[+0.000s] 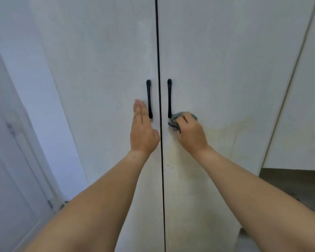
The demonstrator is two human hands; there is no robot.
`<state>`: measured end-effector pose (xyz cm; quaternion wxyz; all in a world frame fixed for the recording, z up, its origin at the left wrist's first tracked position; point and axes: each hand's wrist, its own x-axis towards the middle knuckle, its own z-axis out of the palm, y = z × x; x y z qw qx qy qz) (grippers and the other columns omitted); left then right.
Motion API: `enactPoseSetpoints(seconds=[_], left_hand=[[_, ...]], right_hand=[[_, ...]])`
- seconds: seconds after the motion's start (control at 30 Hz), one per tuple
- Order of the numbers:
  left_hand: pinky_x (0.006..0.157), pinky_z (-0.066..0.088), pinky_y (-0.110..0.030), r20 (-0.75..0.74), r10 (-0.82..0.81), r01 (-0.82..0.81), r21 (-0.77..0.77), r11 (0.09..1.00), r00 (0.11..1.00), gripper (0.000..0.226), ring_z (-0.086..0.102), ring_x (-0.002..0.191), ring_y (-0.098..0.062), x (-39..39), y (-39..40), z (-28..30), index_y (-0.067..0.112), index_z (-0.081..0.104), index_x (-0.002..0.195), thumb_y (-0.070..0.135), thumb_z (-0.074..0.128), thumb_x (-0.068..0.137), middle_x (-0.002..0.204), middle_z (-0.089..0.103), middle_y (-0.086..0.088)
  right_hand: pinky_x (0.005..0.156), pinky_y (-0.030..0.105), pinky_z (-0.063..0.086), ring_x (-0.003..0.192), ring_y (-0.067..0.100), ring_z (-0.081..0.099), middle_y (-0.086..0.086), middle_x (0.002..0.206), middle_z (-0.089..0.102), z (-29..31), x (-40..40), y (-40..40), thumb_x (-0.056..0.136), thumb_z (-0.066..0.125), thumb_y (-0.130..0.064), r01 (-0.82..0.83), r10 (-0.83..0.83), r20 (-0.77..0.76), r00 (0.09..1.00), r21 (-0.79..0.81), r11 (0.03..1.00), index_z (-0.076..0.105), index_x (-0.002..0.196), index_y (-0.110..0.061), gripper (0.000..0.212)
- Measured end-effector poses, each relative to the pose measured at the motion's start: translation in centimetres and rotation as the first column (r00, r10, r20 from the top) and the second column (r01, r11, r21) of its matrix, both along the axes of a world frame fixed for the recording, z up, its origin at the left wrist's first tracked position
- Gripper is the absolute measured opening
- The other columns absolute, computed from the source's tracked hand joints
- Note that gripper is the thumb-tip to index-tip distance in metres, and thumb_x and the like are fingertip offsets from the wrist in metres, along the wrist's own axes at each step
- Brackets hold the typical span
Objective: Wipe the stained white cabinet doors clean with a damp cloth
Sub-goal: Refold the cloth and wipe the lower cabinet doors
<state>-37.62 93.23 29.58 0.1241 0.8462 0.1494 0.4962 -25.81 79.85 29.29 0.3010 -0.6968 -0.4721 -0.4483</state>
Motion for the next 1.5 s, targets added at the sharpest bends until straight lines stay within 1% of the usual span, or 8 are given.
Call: enactPoseSetpoints(seconds=[0.13, 0.27, 0.6, 0.87, 1.07, 1.23, 1.37, 1.5], left_hand=[[0.126, 0.012, -0.035, 0.048, -0.025, 0.028, -0.058, 0.998, 0.999, 0.092, -0.002, 0.154, -0.023, -0.3, 0.6, 0.4, -0.001, 0.003, 0.156, -0.008, 0.044, 0.074, 0.166, 0.001, -0.014], [0.125, 0.013, -0.035, 0.088, -0.025, 0.033, -0.094, 0.995, 0.996, 0.092, 0.0, 0.154, -0.021, -0.7, 1.6, 0.5, -0.001, 0.004, 0.156, -0.011, 0.043, 0.074, 0.166, 0.002, -0.014], [0.125, 0.016, -0.035, 0.026, -0.022, 0.026, -0.128, 0.991, 0.999, 0.09, -0.001, 0.154, -0.023, -1.4, 0.9, -1.3, 0.0, 0.005, 0.156, -0.007, 0.045, 0.077, 0.166, 0.001, -0.014], [0.124, 0.014, -0.05, 0.001, 0.033, -0.033, 0.124, 0.992, 0.999, 0.088, -0.001, 0.151, -0.044, 0.7, -2.7, -2.6, -0.006, 0.014, 0.154, 0.0, 0.044, 0.072, 0.16, 0.003, -0.034], [0.124, 0.011, -0.05, -0.085, -0.002, 0.02, 0.219, 0.975, 0.996, 0.086, -0.002, 0.152, -0.04, 3.0, -4.5, -3.1, 0.004, 0.014, 0.158, 0.01, 0.052, 0.081, 0.161, 0.002, -0.031], [0.125, 0.005, -0.05, -0.199, 0.071, -0.051, 0.105, 0.993, 0.977, 0.115, -0.016, 0.151, -0.037, 3.7, -5.5, -3.0, 0.014, -0.007, 0.159, 0.019, 0.064, 0.068, 0.163, -0.013, -0.024], [0.124, 0.005, -0.052, -0.199, 0.112, -0.097, 0.085, 0.992, 0.974, 0.117, -0.018, 0.15, -0.038, 4.2, -6.1, -3.0, 0.013, -0.01, 0.158, 0.019, 0.065, 0.069, 0.162, -0.015, -0.025], [0.123, 0.007, -0.053, -0.17, 0.159, -0.146, 0.083, 0.986, 0.973, 0.116, -0.016, 0.15, -0.04, 4.7, -7.0, -3.0, 0.008, -0.009, 0.157, 0.032, 0.065, 0.072, 0.161, -0.014, -0.028]], right_hand=[[0.057, 0.03, 0.051, 0.072, 0.029, 0.061, 0.016, 0.093, 0.061, 6.2, -4.3, 2.1, 0.078, 0.053, -0.005, -0.115, 0.088, 0.105, 0.991, 0.294, 0.949, 0.069, 0.094, 0.0, 0.024], [0.046, 0.032, 0.05, 0.059, 0.032, 0.058, 0.02, 0.092, 0.06, 9.8, -5.8, 7.2, 0.072, 0.062, 0.01, -0.007, 0.007, 0.001, 1.0, 0.241, 0.971, 0.064, 0.088, 0.002, 0.017], [0.039, 0.037, 0.051, 0.06, 0.031, 0.059, 0.018, 0.089, 0.06, -5.8, -2.8, 3.8, 0.075, 0.065, 0.007, 0.101, -0.1, 0.027, 0.995, -0.065, 0.993, 0.064, 0.086, 0.0, 0.013], [0.046, 0.033, 0.047, 0.075, 0.031, 0.057, 0.018, 0.099, 0.057, 2.5, 0.0, 0.2, 0.08, 0.065, 0.0, 0.232, -0.224, -0.062, 0.973, 0.248, 0.941, 0.061, 0.096, -0.001, 0.017], [0.037, 0.032, 0.045, 0.065, 0.032, 0.059, 0.015, 0.093, 0.058, -4.2, 0.3, -2.7, 0.083, 0.056, -0.007, 0.118, -0.08, 0.182, 0.98, -0.21, 0.97, 0.06, 0.092, -0.005, 0.01], [0.047, 0.035, 0.047, 0.08, 0.039, 0.058, 0.024, 0.104, 0.055, 1.3, 2.9, -4.6, 0.08, 0.056, -0.007, 0.34, -0.29, -0.216, 0.932, 0.251, 0.906, 0.056, 0.1, 0.0, 0.022], [0.04, 0.032, 0.04, 0.069, 0.034, 0.057, 0.017, 0.094, 0.056, -2.0, 2.7, -5.3, 0.076, 0.063, 0.001, 0.177, -0.129, 0.256, 0.958, -0.176, 0.968, 0.054, 0.093, -0.006, 0.02], [0.043, 0.033, 0.045, 0.069, 0.035, 0.055, 0.018, 0.098, 0.054, -1.3, 5.7, -11.1, 0.08, 0.063, -0.001, 0.231, -0.222, 0.082, 0.972, -0.132, 0.964, 0.056, 0.094, -0.005, 0.016]])
